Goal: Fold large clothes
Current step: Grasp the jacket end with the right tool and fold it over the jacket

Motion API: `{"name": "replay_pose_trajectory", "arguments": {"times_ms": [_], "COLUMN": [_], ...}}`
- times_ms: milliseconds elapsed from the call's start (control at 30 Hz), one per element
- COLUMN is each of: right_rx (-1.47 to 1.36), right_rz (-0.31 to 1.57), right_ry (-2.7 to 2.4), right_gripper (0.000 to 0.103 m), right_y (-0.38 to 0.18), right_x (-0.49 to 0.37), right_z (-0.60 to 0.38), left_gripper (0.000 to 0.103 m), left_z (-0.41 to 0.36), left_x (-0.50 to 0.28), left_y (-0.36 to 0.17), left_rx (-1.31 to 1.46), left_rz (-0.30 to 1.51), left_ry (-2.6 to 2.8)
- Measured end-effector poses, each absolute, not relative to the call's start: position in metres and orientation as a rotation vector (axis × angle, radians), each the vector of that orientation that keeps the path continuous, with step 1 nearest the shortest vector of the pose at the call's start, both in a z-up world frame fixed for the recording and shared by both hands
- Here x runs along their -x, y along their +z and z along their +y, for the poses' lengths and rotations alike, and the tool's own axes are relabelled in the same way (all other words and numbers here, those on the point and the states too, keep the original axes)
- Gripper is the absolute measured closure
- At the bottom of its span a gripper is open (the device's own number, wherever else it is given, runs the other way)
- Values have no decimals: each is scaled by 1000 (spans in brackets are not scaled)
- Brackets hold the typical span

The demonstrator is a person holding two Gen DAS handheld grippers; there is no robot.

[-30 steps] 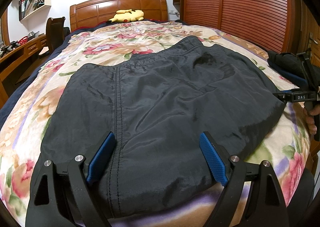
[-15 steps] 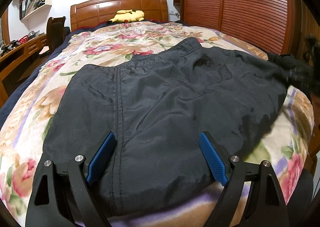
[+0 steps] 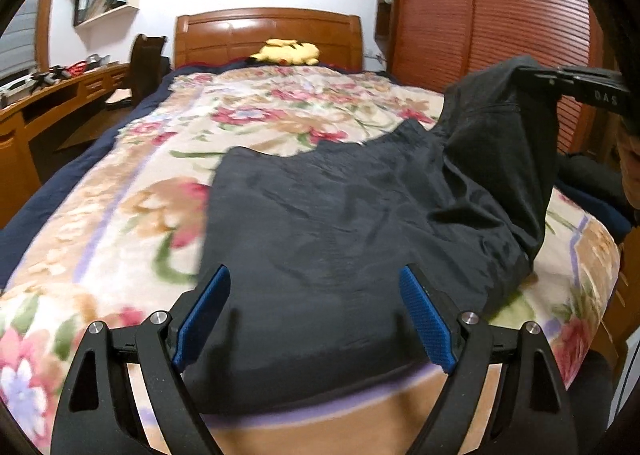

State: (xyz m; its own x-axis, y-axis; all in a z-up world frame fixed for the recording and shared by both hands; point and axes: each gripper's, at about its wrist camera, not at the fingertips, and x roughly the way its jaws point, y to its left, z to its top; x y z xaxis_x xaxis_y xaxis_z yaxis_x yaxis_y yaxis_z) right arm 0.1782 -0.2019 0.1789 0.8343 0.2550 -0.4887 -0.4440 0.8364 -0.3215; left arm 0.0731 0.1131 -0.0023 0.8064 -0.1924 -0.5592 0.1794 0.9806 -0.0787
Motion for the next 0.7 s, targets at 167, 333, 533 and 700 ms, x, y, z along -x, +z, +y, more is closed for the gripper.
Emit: {"name": "replay_pose_trajectory", "arguments": {"times_ms": [167,333,533,700], "right_rx": [525,514,430,356], "right_rz": [387,373,580,564], "right_ry": [482,623,780,815], "right_gripper": [97,97,95,67], "right_y": [180,172,132,136], "right_x": [-158,-142,-157,-164], "right_z": [-128,-74,-44,-61], "left_gripper": [16,16,16,16], "left_z": [152,188,223,226], "left_x": [-63,-53,-52,-55], "left_y": [0,0,-8,-9], "left_rx": [54,84,127,139], "left_rz": [589,578,591,590], "left_ry": [-128,-59,17,25]}}
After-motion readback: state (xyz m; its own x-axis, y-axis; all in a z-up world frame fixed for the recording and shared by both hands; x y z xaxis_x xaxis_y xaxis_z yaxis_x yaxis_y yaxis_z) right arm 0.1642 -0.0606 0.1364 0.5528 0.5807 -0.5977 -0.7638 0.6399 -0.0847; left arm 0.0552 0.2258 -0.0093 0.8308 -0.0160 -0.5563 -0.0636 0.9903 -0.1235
